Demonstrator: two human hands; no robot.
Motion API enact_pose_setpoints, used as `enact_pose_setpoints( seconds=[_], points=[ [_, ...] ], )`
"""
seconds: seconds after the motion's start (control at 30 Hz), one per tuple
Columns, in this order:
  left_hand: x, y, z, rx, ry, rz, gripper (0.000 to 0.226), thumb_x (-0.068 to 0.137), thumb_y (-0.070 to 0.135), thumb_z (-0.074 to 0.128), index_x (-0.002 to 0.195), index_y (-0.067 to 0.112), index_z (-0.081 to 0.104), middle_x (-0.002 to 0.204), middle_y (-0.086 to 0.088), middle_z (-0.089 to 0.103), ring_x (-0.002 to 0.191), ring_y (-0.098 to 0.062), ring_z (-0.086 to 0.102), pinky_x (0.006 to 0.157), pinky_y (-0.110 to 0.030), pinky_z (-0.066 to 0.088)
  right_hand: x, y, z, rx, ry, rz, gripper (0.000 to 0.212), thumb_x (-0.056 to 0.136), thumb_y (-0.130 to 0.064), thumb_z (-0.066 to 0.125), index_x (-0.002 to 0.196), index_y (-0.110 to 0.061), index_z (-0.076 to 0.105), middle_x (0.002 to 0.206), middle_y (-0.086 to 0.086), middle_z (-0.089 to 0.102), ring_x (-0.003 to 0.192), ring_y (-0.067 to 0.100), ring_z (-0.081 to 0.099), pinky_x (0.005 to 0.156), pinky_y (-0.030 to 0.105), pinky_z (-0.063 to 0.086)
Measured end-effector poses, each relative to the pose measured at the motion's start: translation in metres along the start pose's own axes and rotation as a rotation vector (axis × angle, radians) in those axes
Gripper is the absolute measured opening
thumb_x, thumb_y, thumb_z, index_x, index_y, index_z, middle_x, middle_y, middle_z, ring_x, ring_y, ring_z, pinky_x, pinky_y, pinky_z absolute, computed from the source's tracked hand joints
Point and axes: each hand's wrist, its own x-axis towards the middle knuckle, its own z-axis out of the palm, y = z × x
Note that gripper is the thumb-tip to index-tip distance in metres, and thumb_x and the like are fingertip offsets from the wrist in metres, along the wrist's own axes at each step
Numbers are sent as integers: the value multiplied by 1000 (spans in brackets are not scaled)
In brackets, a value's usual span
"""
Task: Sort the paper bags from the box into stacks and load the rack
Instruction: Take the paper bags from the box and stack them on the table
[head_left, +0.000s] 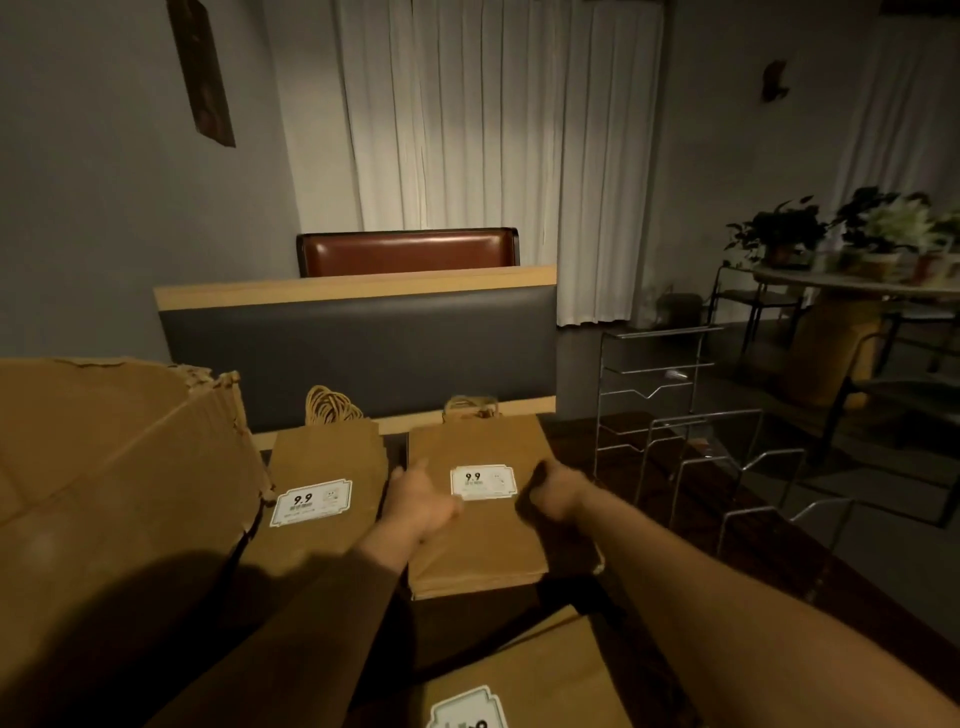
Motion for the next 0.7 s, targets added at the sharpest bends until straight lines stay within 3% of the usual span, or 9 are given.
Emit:
enact_pose_setpoints(
  seconds=[0.13,0.23,0.33,0.4,0.47,0.53,0.6,0.7],
  points=[
    [-12,9,1,225,35,73,77,79,23,77,146,16,40,150,-11,35,133,-31,43,111,-41,39,-14,-8,-5,-109,108,-44,46,94,-27,55,138,-17,46,148,13,39,135,34,39,112,50,36],
    [-37,28,-25,211,17,258,61,83,29,74,138,22,50,138,-2,51,121,-23,55,104,-41,47,-49,-24,-35,-117,203,-177,47,97,-32,54,140,-13,46,143,13,45,125,30,50,105,43,46],
    [-87,43,-53,185,-324,410,25,86,39,70,108,30,68,101,7,70,94,-11,66,91,-41,55,-98,-34,-53,34,263,-282,52,98,-31,56,145,-13,44,142,9,53,119,24,57,92,29,47],
    [-128,44,-60,361,-618,370,42,85,51,67,121,30,64,113,8,68,103,-11,63,95,-37,53,-142,-31,-45,141,254,-328,52,99,-30,54,146,-12,43,144,8,52,124,22,54,93,27,42],
    [-154,35,-54,610,-752,263,78,78,66,65,143,27,45,133,8,58,120,-14,55,105,-38,44,-179,-24,-25,202,196,-343,52,100,-33,53,147,-13,41,148,7,48,132,22,49,101,30,38],
    [-172,21,-43,776,-759,213,102,65,80,63,147,26,38,143,5,51,128,-18,49,109,-42,39,-214,-19,-5,228,175,-366,53,99,-35,53,148,-17,41,149,4,47,135,22,46,107,34,38],
    [-182,8,-34,784,-660,170,108,56,81,66,144,25,41,143,4,50,125,-19,50,105,-41,43,-239,-11,13,246,252,-390,47,98,-33,54,143,-20,48,142,1,54,129,19,52,106,34,42],
    [-212,-3,-28,729,-508,139,73,65,63,70,121,18,58,125,-2,60,105,-17,58,88,-33,50,-295,23,38,308,504,-384,25,98,-27,53,119,-23,66,113,-4,68,102,11,63,92,35,54]
  ],
)
